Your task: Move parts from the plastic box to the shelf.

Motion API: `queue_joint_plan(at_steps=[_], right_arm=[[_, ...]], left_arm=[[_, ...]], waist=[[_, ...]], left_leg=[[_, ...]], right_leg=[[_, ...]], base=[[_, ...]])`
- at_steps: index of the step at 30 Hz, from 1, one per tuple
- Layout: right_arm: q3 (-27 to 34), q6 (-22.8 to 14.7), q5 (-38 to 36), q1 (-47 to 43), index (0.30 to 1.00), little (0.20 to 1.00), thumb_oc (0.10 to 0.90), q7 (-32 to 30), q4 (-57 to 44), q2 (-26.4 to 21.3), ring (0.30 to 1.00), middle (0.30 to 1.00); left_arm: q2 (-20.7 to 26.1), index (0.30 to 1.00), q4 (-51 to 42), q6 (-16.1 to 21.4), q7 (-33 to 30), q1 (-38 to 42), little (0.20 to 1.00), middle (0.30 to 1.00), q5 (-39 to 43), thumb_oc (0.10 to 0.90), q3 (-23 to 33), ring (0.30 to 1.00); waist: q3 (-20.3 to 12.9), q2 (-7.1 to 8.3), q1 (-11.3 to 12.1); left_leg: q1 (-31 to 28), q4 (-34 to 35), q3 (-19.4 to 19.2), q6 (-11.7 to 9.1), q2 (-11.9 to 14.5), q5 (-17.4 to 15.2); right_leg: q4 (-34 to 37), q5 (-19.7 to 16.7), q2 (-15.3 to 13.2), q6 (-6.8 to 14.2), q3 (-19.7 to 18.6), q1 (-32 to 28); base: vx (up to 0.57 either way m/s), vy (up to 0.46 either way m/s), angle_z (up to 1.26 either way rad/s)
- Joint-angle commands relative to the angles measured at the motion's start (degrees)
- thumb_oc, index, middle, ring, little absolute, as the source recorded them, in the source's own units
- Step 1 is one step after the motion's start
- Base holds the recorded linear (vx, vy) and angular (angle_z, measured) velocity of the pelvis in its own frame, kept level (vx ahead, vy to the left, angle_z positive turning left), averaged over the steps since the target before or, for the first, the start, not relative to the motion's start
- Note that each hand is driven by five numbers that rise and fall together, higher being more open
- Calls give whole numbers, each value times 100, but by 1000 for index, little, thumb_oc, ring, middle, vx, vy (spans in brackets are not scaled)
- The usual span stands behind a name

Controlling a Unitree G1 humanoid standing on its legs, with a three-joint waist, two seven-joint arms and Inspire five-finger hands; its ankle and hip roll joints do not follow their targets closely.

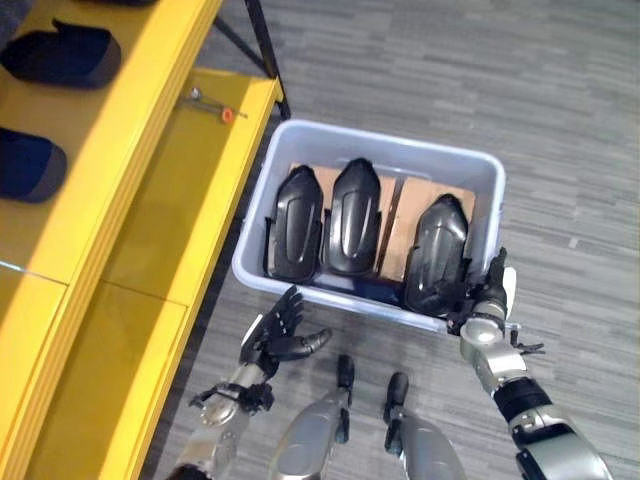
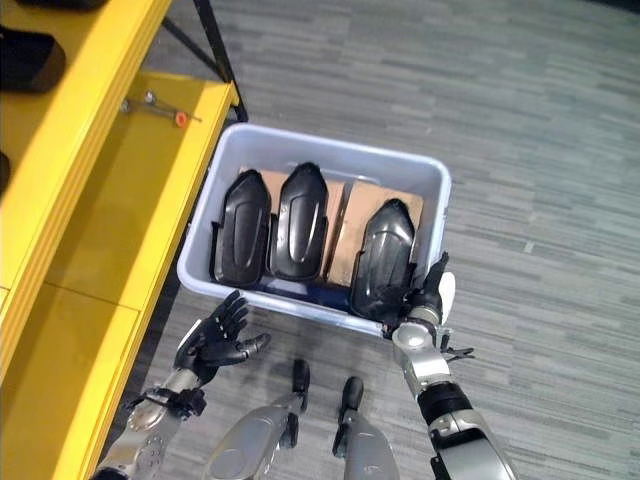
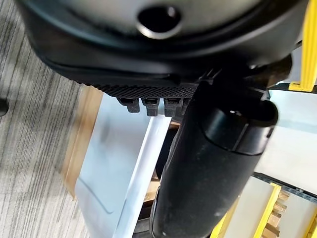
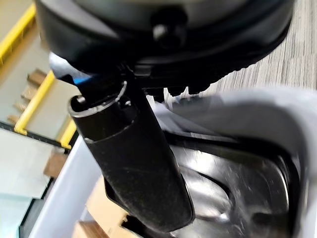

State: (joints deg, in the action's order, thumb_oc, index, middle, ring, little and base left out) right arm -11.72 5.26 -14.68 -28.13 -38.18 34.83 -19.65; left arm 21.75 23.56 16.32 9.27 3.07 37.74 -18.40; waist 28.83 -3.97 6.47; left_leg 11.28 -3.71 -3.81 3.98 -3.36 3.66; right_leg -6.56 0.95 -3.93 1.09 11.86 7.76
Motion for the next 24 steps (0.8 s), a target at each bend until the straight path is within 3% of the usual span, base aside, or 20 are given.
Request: queue_joint_plan(at_steps=[1,9,11,13,15,20,24], right_arm=[[-246,-306,13,-296,1000,1000,900,74,-130,-171,1000,1000],[-491,-490,720,-752,1000,1000,900,13,-164,-293,1000,1000],[-524,-414,1168,-867,1000,1000,900,-259,-284,-372,1000,1000],[-522,-83,1936,-937,1000,1000,900,-1177,-462,-511,1000,1000],[-426,90,2362,-910,1000,1000,900,-1708,-699,-573,1000,1000],[-252,338,3031,-769,1000,1000,900,-2470,-1260,-557,1000,1000],[-52,277,3418,-362,1000,1000,900,-2871,-1693,-520,1000,1000]], left_arm=[[163,1000,-720,416,15,-173,1000,1000,-18,900,-45,1000],[182,1000,-786,363,-94,-15,1000,1000,73,900,-110,1000],[182,1000,-783,382,-107,-37,1000,1000,98,900,-148,1000],[158,1000,-736,521,-87,-102,1000,1000,146,900,-228,1000],[119,1000,-723,630,-122,-172,1000,1000,216,900,-303,1000],[-6,1000,-555,836,-65,-220,1000,1000,283,900,-436,1000],[-85,1000,-496,911,47,-310,1000,1000,293,900,-451,1000]], waist=[[-392,142,110],[-146,54,126],[-108,37,126],[-72,6,101],[-58,-17,57],[-39,-57,-43],[-66,-73,-140]], left_leg=[[366,-873,-180,-98,101,-603],[633,-1038,-157,-104,77,-604],[675,-1085,-154,-105,69,-624],[692,-1135,-179,-96,74,-656],[683,-1149,-192,-87,72,-689],[658,-1141,-221,-72,61,-711],[588,-1065,-264,-47,33,-713]], right_leg=[[-463,-4,-660,422,-240,52],[-689,41,-694,385,-218,403],[-752,51,-706,377,-222,478],[-810,51,-730,365,-227,536],[-862,58,-742,363,-248,579],[-935,81,-754,365,-317,638],[-941,109,-740,373,-377,611]], base=[[-66,7,5],[-28,8,-1],[-4,18,-1],[-1,51,-1],[9,58,1],[2,64,2],[-12,60,1]])
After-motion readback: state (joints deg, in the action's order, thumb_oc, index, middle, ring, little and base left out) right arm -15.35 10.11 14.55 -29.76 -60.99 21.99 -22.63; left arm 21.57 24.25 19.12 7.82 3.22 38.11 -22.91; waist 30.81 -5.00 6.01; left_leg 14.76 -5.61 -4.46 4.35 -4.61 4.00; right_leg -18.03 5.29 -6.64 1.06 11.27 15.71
